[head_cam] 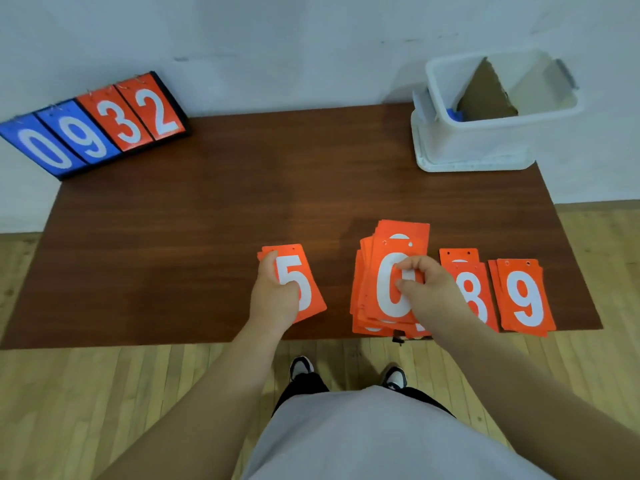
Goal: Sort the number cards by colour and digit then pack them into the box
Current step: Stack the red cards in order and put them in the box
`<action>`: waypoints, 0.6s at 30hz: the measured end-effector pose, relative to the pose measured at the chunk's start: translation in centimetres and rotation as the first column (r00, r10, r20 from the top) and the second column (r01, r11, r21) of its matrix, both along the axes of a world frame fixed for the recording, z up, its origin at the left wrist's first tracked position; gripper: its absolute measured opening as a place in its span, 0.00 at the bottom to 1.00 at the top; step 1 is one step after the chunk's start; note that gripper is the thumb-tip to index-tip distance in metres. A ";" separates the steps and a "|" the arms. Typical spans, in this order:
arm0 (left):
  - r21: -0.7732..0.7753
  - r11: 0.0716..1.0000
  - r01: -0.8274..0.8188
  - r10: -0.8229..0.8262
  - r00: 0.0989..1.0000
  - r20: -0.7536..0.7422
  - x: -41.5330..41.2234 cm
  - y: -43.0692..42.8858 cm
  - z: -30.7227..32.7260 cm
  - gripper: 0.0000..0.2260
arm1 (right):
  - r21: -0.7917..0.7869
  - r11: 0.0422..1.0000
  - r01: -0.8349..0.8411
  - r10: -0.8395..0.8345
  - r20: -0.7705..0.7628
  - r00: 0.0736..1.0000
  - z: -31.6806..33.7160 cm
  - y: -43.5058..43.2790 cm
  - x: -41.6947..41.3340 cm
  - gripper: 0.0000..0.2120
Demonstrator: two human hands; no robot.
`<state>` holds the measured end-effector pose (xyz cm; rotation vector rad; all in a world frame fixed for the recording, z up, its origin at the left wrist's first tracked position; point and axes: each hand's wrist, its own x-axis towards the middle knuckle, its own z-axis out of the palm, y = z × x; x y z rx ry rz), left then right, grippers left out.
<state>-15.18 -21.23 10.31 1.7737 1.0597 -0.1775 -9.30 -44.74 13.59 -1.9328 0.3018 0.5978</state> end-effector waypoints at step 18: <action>-0.220 0.902 0.371 -0.291 0.900 0.324 3.1 2.5 5.6 0.18 | 0.465 0.677 0.571 -0.494 -0.287 0.820 3.0 8.7 -2.8 0.08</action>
